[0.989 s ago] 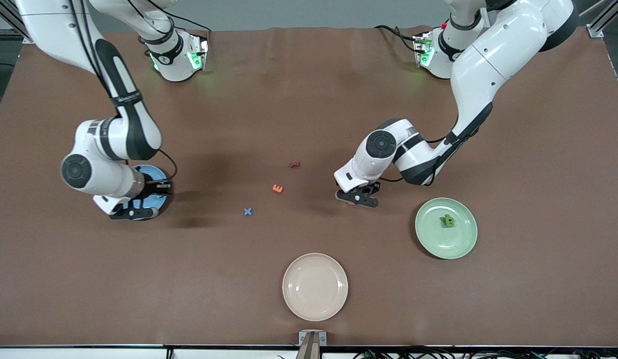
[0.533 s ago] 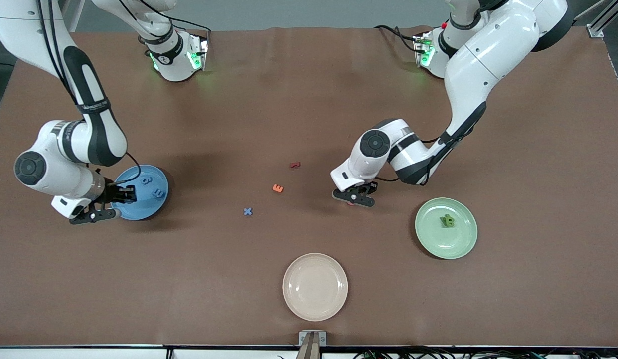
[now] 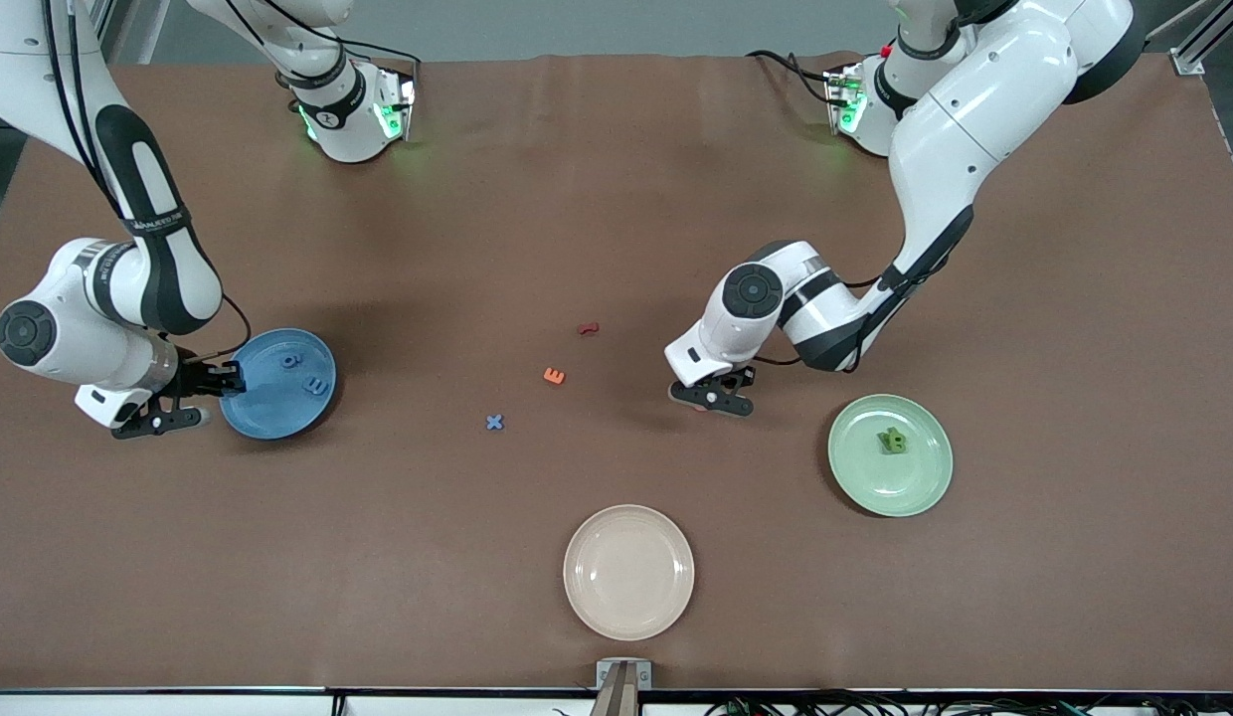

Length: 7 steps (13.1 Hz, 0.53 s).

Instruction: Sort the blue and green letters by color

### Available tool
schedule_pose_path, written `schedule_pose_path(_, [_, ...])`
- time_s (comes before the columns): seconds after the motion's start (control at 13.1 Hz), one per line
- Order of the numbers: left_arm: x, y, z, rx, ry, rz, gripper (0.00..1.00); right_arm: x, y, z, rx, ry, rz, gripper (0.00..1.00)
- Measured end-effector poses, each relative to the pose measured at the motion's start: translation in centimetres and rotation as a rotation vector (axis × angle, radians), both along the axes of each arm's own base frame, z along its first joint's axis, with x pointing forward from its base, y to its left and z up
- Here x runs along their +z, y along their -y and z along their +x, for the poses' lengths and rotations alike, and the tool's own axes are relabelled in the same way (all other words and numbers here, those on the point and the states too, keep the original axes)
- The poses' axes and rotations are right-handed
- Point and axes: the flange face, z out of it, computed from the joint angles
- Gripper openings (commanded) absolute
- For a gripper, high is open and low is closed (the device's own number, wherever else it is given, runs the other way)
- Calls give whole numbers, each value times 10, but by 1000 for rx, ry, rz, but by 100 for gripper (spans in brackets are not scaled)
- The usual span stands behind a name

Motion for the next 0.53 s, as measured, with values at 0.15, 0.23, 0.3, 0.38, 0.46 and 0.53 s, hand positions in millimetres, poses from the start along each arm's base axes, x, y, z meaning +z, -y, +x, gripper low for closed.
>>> schedule_pose_path(0.15, [0,-5,4,12,1,0,0,-11,-2,-9,1,-1,1,14])
schedule_pose_path(0.23, [1,-9,8,20,3,-1,0,-15,-3,-12,2,-2,1,15])
schedule_pose_path(0.3, [3,-14,13,32,7,-2,0,-17,-4,-15,2,-6,2,17])
schedule_pose_path(0.38, [7,-21,20,47,15,-4,0,-19,-5,-17,2,-9,3,19])
schedule_pose_path(0.46, [15,-29,28,62,29,-5,0,-21,-5,-18,2,-11,3,34])
schedule_pose_path(0.53, [27,-37,35,76,43,5,0,-22,-5,-19,2,-13,3,61])
